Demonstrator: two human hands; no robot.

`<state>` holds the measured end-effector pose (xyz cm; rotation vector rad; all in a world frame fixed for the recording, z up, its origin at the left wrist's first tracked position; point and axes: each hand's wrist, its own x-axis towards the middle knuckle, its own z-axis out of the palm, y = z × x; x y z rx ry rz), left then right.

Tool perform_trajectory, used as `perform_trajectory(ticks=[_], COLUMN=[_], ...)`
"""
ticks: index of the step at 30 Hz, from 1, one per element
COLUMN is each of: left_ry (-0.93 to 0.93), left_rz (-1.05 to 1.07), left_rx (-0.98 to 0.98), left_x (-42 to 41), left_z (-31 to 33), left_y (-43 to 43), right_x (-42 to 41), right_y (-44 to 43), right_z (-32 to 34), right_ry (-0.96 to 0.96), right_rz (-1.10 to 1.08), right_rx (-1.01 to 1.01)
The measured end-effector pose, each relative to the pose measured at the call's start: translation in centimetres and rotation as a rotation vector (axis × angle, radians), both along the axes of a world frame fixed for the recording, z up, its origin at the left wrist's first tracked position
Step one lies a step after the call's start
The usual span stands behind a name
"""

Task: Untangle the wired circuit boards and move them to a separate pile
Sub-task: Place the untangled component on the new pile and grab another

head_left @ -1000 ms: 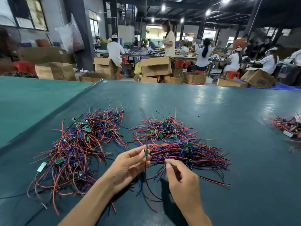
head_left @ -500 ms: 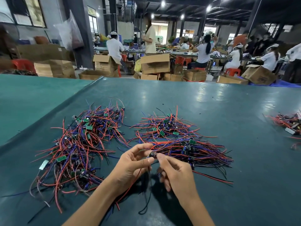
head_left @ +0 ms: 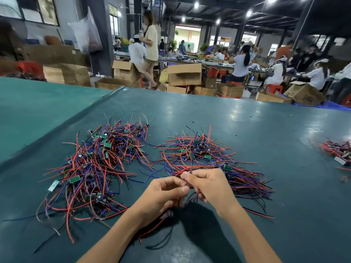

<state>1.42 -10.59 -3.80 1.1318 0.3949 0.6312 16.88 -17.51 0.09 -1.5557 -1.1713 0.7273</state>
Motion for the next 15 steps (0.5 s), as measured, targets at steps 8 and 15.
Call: perform_trajectory(ticks=[8, 15], left_ry=[-0.028, -0.052], left_rz=[0.015, 0.034], left_rx=[-0.008, -0.001], left_x=[-0.2, -0.3], left_z=[0.0, 0.3], left_y=[0.1, 0.4], right_x=[2.9, 4.6], right_y=[2.8, 5.5], right_z=[3.0, 3.3], right_ry=[0.096, 0.037], right_rz=[-0.172, -0.281], right_rx=[-0.048, -0.047])
